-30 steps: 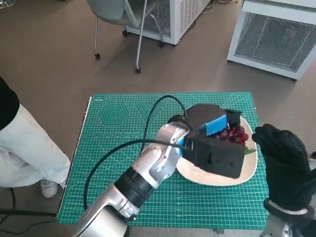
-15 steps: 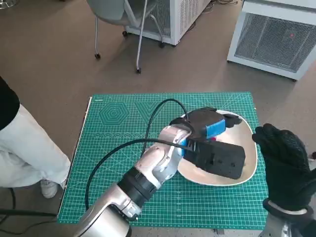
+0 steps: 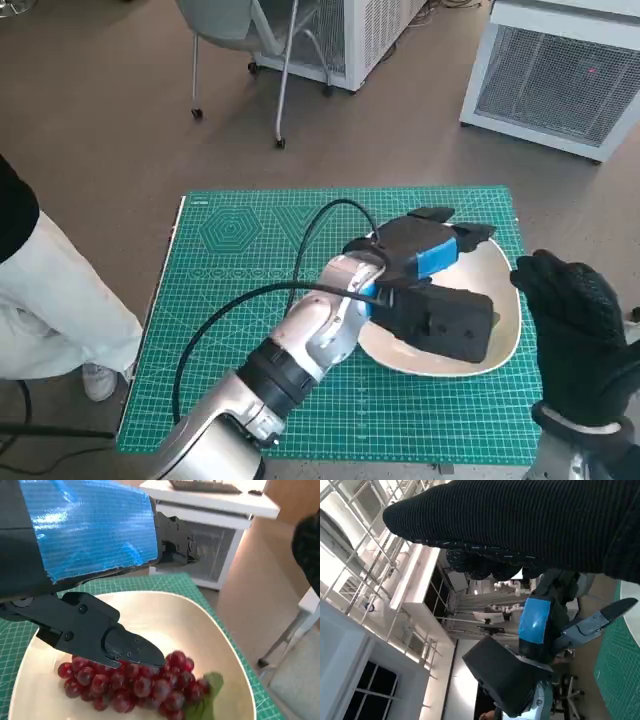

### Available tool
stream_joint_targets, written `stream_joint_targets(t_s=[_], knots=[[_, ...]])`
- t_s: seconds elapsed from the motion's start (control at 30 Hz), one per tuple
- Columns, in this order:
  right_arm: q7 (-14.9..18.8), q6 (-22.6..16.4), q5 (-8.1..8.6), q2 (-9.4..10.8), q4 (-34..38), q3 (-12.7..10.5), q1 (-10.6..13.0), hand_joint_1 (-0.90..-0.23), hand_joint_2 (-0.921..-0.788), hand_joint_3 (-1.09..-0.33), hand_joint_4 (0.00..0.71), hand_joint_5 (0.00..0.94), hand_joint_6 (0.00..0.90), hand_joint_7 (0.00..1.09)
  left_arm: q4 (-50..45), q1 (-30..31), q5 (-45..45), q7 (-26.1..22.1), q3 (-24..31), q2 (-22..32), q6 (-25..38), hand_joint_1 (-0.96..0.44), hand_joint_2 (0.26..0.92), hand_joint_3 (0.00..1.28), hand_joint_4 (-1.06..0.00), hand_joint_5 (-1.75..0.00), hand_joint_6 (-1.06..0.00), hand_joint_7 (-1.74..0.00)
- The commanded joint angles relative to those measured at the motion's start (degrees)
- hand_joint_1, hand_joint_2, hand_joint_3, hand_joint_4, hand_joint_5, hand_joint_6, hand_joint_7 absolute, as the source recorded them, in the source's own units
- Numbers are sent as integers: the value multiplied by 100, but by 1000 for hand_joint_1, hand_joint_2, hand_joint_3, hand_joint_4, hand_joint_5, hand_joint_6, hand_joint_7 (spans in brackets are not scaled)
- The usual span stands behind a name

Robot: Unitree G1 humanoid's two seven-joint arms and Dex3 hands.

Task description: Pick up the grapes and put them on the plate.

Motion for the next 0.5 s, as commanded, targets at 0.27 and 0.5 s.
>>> stream_joint_targets(t_s=[0.27, 0.5], knots=[[-111, 59, -82, 52, 78, 38, 61, -365, -921, -509, 467, 482, 272, 843, -1065, 1164, -1305, 340, 1336, 720, -1117, -486, 920, 37, -114, -15, -282, -20], [-133, 73, -99, 61, 80, 76, 34, -365, -921, -510, 469, 479, 273, 843, -668, 1799, -2675, 84, 2271, 894, -2671, -537, 921, 119, -146, -17, -284, -15]])
